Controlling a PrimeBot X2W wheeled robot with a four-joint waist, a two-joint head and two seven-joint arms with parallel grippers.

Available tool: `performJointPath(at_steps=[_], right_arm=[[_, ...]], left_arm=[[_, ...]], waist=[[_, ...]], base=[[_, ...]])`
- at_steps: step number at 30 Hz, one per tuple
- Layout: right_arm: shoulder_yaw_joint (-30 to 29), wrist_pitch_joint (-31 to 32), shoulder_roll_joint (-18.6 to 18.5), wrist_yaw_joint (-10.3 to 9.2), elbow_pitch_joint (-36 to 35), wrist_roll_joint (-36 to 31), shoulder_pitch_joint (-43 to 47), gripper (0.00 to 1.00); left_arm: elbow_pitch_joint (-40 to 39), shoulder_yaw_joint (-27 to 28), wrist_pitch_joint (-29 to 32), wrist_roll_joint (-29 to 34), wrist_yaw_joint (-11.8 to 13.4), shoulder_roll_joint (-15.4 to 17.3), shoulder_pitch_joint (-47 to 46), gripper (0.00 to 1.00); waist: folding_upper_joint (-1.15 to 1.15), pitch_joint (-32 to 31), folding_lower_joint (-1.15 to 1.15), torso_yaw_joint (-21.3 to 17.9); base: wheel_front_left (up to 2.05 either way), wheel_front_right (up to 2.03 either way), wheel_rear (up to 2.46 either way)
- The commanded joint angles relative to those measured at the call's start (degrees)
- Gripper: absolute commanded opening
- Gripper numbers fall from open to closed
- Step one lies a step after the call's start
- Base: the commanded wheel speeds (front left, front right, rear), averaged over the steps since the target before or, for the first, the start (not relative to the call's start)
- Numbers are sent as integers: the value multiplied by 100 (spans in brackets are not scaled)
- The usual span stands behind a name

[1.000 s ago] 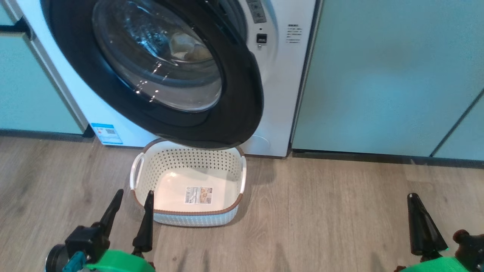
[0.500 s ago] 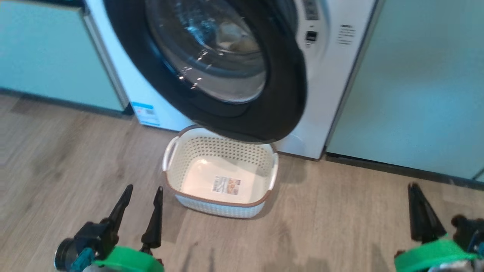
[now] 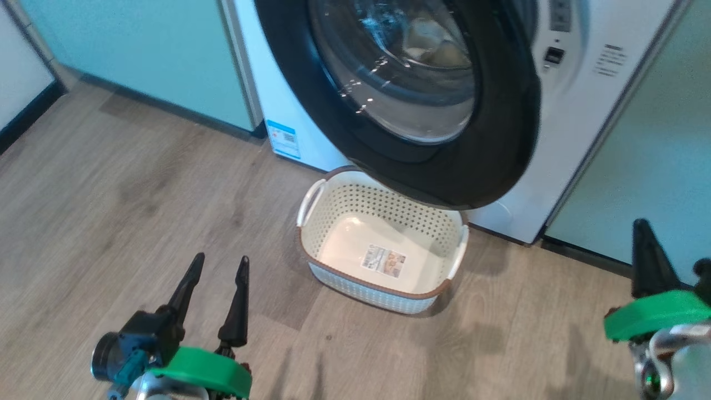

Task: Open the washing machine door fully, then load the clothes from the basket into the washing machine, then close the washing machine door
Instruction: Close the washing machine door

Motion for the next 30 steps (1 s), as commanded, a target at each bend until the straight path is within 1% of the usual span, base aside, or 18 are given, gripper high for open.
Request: performJointPath(at_steps=[1,7,10,13,14,18,22,23,26,30], right_arm=[[46,-64,-120,-16,-71,-35,-384,0],[-200,-83,-171,-16,194,-71,-925,0],[-272,-85,-218,-16,56,-110,-1221,0],[-186,-86,-293,-16,-154,-158,-1507,0],[-76,-86,-324,-16,-352,-165,-1701,0],[232,-87,-338,-16,-758,-138,-2083,0],[745,-15,-292,-16,-1109,-95,-2336,0],[745,-15,-292,-16,-1109,-95,-2336,0],[1248,109,-256,-16,-1234,-29,-2390,0],[1819,213,-226,-16,-1270,71,-2250,0]], left_arm=[[-149,194,-37,60,-31,3,-331,100],[-107,196,-37,124,-117,-75,-370,100],[-100,206,-37,155,-154,-112,-374,100],[-86,224,-37,200,-184,-128,-376,100],[-75,242,-37,227,-195,-132,-369,100],[-71,280,-37,257,-214,-146,-341,100],[-77,300,-37,281,-238,-165,-318,100],[-77,300,-37,281,-238,-165,-318,100],[-86,312,-37,303,-256,-179,-317,100],[-88,326,-37,321,-278,-210,-324,100]], waist=[[0,29,-1,140],[0,-3,-1,327],[0,-25,-1,373],[0,-58,-1,413],[0,-86,-1,428],[0,-132,-1,453],[0,-153,-1,497],[0,-153,-1,497],[0,-150,-1,544],[0,-141,-1,616]], base=[[0,0,0],[0,0,0],[0,0,0],[0,0,0],[0,0,0],[0,0,0],[0,0,0],[0,0,0],[0,0,0],[0,0,0]])
